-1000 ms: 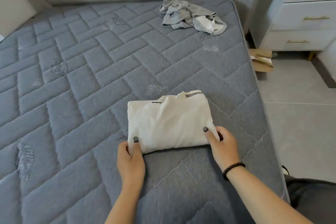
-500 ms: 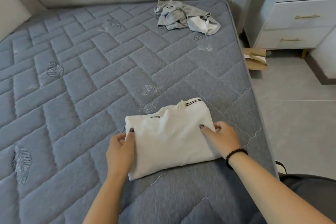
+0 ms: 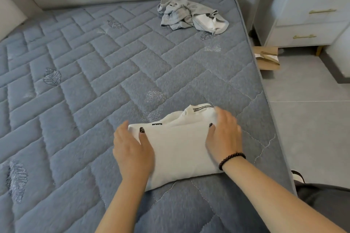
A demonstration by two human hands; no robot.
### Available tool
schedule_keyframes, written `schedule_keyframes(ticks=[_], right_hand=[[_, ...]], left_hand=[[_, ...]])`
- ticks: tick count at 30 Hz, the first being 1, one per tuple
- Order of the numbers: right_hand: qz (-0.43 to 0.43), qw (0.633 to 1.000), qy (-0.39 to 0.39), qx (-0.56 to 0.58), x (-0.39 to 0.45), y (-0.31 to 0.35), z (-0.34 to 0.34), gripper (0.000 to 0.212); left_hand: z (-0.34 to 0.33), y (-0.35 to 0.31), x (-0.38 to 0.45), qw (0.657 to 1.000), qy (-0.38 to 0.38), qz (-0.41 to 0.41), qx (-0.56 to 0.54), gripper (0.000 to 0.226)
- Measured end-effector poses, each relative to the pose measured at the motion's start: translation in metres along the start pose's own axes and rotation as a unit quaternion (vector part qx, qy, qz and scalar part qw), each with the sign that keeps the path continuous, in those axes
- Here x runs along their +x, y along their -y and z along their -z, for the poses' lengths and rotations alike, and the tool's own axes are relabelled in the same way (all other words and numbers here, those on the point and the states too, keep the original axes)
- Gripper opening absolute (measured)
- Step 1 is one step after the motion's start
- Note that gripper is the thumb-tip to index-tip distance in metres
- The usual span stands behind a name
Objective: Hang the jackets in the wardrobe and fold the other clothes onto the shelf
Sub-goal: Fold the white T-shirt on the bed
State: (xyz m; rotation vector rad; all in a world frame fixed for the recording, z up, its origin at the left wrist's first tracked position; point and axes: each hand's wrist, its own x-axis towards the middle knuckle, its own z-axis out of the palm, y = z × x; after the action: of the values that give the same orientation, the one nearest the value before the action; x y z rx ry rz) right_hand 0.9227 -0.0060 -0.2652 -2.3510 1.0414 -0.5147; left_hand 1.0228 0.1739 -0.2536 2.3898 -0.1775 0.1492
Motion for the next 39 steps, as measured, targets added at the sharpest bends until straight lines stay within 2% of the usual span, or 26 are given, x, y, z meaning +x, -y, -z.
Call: schedule_keyframes(ticks=[2,4,6,9,12,15,20,24,28,30,32,34,36,39], right_hand=[[0.153,0.988,-0.013,0.031,-0.02,0.008,-0.004,0.053],[0.264,0.964,0.02,-0.007,-0.041,0.011,-0.017,0.051],[0.3,0.949,0.075,-0.063,-0.05,0.006,-0.026,0.048],[0.274,0.948,0.123,-0.104,-0.048,-0.008,-0.032,0.052],[0.235,0.951,0.152,-0.132,-0.045,-0.016,-0.036,0.061],[0.179,0.956,0.163,-0.162,-0.043,-0.016,-0.037,0.074],[0.052,0.975,0.145,-0.162,-0.036,-0.014,-0.034,0.102],[-0.043,0.984,0.142,-0.101,-0.036,-0.012,-0.025,0.114],[-0.145,0.981,0.114,0.068,-0.02,-0.012,-0.011,0.102],[-0.236,0.949,0.146,0.147,-0.011,-0.017,-0.002,0.098],[-0.287,0.919,0.184,0.197,-0.008,-0.023,0.006,0.079],[-0.306,0.901,0.221,0.213,-0.008,-0.028,0.014,0.058],[-0.305,0.885,0.261,0.234,-0.01,-0.029,0.022,0.046],[-0.246,0.889,0.285,0.259,-0.016,-0.025,0.043,0.023]], left_hand=[[-0.001,-0.005,-0.02,0.99,0.045,-0.133,0.031,0.044],[-0.01,-0.002,-0.043,0.962,0.13,-0.224,0.088,0.052],[-0.019,0.008,-0.053,0.941,0.163,-0.263,0.134,0.054],[-0.027,0.02,-0.051,0.938,0.171,-0.259,0.156,0.052],[-0.031,0.027,-0.052,0.937,0.184,-0.222,0.197,0.056],[-0.032,0.027,-0.053,0.946,0.171,-0.138,0.239,0.071],[-0.029,0.022,-0.058,0.979,0.135,0.025,0.151,0.116],[-0.026,0.008,-0.059,0.982,0.108,0.129,0.083,0.129],[-0.02,-0.001,-0.043,0.973,0.094,0.211,0.004,0.125],[-0.014,0.002,-0.033,0.964,0.112,0.235,-0.061,0.121],[-0.006,0.005,-0.024,0.945,0.168,0.271,-0.076,0.117],[0.001,0.007,-0.015,0.926,0.215,0.298,-0.081,0.099],[0.009,0.004,-0.011,0.911,0.251,0.307,-0.112,0.085],[0.017,-0.009,-0.014,0.932,0.279,0.225,-0.055,0.073]])
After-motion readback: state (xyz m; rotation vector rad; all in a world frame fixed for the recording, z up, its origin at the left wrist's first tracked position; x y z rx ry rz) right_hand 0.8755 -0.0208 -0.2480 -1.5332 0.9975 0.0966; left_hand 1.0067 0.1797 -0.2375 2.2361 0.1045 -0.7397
